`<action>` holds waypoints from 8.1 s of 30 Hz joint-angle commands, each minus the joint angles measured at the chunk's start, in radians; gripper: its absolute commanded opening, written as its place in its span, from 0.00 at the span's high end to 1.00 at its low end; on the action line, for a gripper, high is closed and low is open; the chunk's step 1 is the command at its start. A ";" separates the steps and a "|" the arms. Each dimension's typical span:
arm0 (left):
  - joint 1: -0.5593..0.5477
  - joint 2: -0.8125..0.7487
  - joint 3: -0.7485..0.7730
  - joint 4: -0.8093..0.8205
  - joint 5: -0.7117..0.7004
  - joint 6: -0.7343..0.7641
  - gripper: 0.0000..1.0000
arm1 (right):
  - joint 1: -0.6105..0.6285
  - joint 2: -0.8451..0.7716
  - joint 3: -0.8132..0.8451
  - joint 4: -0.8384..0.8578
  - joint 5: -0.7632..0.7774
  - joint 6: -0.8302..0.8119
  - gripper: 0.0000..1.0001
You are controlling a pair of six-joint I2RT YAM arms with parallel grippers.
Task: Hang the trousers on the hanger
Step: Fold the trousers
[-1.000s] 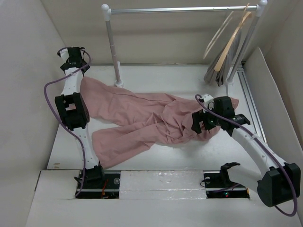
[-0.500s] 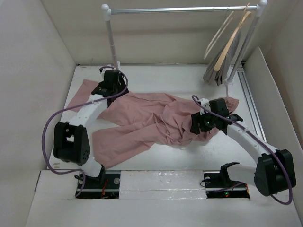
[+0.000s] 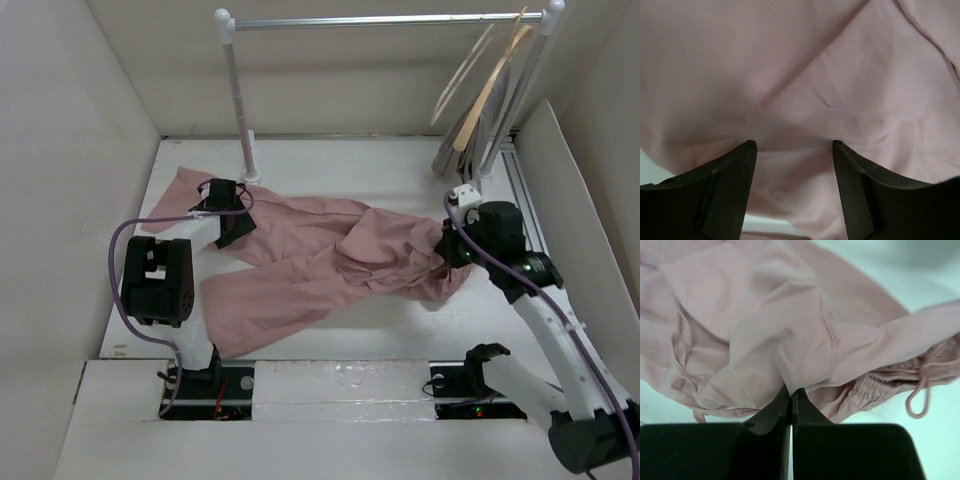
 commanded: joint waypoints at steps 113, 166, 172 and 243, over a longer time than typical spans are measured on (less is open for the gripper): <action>-0.026 -0.274 0.915 -0.181 -0.533 0.188 1.00 | -0.202 0.034 -0.129 -0.167 0.063 0.102 0.03; 0.254 0.438 1.260 -0.307 -0.049 -0.003 0.46 | -0.421 0.491 0.414 0.032 -0.028 -0.002 0.65; 0.254 0.183 0.781 -0.298 -0.032 -0.017 0.34 | -0.293 0.345 0.338 -0.008 -0.010 -0.079 0.03; 0.524 0.213 0.129 0.112 0.366 -0.270 0.90 | -0.314 0.012 -0.246 -0.022 -0.185 -0.147 1.00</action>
